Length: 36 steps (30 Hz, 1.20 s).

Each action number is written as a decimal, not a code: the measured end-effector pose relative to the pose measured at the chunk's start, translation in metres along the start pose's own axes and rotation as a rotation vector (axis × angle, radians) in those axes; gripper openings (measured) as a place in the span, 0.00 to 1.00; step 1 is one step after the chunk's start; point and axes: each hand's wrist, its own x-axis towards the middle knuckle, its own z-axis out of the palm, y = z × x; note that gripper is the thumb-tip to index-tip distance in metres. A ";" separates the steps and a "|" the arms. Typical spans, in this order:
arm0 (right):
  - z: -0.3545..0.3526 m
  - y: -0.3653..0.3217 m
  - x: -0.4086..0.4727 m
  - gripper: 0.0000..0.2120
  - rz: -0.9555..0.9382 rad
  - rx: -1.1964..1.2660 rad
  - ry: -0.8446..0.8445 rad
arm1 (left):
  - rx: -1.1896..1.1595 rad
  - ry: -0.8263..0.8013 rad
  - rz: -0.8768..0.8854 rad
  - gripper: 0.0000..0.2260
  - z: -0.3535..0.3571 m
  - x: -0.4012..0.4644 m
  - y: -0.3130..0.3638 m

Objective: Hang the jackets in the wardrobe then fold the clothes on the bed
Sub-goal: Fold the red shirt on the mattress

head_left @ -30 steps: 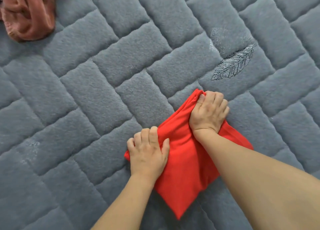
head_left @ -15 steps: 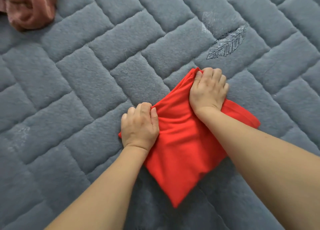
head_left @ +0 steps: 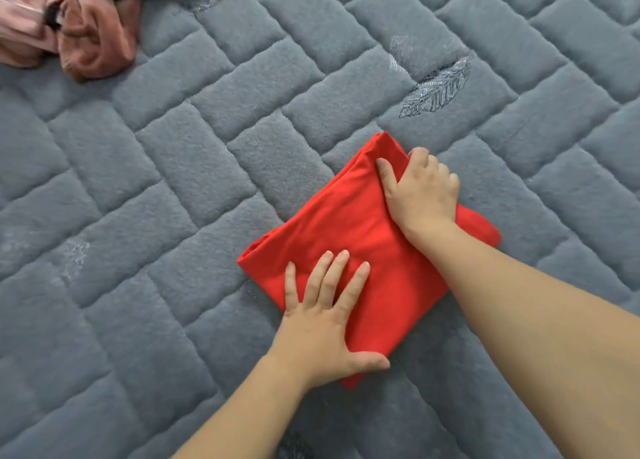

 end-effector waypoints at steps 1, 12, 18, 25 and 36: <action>0.001 -0.002 0.005 0.30 0.005 0.012 0.008 | -0.048 0.050 -0.079 0.50 -0.007 0.007 -0.010; 0.010 -0.002 0.020 0.21 -0.059 0.069 -0.009 | -0.317 -0.171 -0.606 0.17 -0.037 0.115 -0.065; 0.010 -0.003 0.023 0.24 -0.084 0.034 -0.010 | -0.410 -0.347 -0.549 0.14 -0.044 0.119 -0.078; 0.014 0.001 0.023 0.23 -0.073 0.071 0.032 | -0.438 -0.261 -0.507 0.16 -0.041 0.115 -0.081; -0.057 -0.007 -0.026 0.14 0.058 0.860 -0.182 | -0.749 -0.260 -0.436 0.12 -0.084 0.060 -0.058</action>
